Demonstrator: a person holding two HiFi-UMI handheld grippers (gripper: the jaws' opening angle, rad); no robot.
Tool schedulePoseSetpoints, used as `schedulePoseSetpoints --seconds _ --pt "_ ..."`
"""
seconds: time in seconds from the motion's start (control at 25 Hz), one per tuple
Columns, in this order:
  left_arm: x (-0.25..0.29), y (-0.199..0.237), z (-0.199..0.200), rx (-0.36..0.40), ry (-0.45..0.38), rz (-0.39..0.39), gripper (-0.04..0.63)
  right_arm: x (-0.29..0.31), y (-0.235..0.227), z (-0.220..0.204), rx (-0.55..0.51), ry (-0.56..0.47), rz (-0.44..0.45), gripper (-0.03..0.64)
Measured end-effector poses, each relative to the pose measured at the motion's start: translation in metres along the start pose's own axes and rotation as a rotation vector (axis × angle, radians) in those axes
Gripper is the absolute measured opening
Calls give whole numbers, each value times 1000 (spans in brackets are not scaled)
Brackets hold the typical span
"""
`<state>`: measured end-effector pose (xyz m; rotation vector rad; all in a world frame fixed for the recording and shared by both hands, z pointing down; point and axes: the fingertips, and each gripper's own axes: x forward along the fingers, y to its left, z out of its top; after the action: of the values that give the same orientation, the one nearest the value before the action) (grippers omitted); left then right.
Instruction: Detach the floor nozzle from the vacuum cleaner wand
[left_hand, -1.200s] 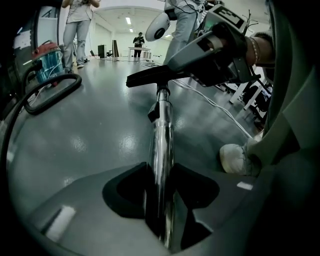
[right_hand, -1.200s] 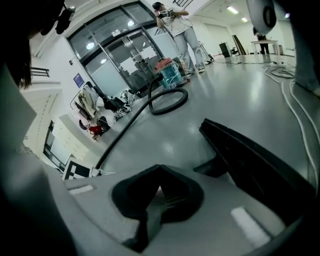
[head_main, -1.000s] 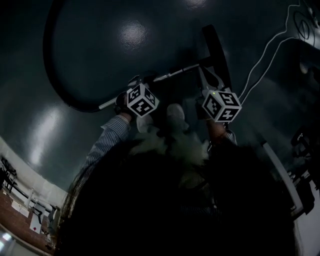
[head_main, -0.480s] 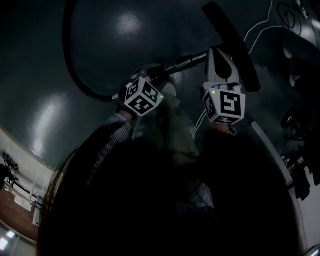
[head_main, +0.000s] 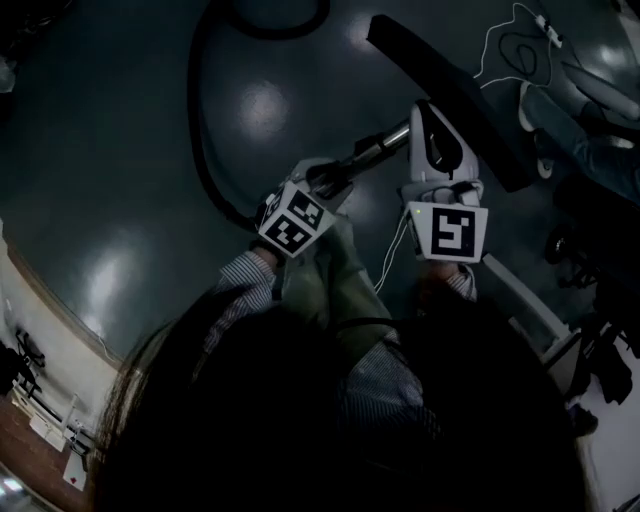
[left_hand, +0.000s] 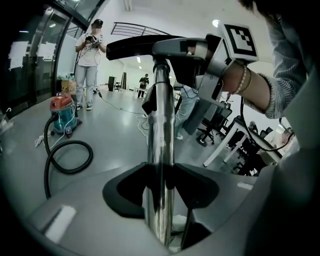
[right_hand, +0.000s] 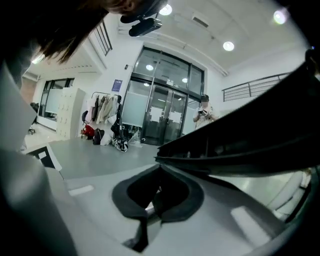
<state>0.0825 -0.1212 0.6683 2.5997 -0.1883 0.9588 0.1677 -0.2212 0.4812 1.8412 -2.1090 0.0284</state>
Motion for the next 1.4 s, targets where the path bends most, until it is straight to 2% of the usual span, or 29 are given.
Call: schedulePoseSetpoints --seconds 0.2,0.4,0.56,0.76,0.84,1.0,1.08,1.16,1.24,1.32,1.4 --pt "-76 -22 49 -5 -43 47 179 -26 6 93 8 -102 31 2" --pt "-145 -47 97 -5 -112 140 179 -63 20 189 -24 -237 133 2" --pt "-185 -64 138 -23 -206 207 178 -92 31 264 -49 -389 220 2" --pt "-236 -81 173 -100 -347 233 178 -125 54 332 -51 -482 334 2" --pt "-260 -80 180 -136 -388 252 178 -129 66 346 -18 -501 381 2" --pt "-287 -85 183 -159 -434 290 179 -129 94 349 42 -457 480 3" --pt "-299 -86 175 -170 -456 304 179 -131 122 347 61 -426 591 3" --pt "-308 -82 169 -189 -479 322 179 -133 141 348 121 -405 745 8" --pt "-314 -80 167 -203 -491 336 179 -137 146 352 195 -391 873 64" --pt "-322 -80 164 -198 -497 345 179 -140 151 359 199 -373 933 176" --pt "-328 -85 157 -174 -493 349 179 -145 162 366 222 -351 997 219"
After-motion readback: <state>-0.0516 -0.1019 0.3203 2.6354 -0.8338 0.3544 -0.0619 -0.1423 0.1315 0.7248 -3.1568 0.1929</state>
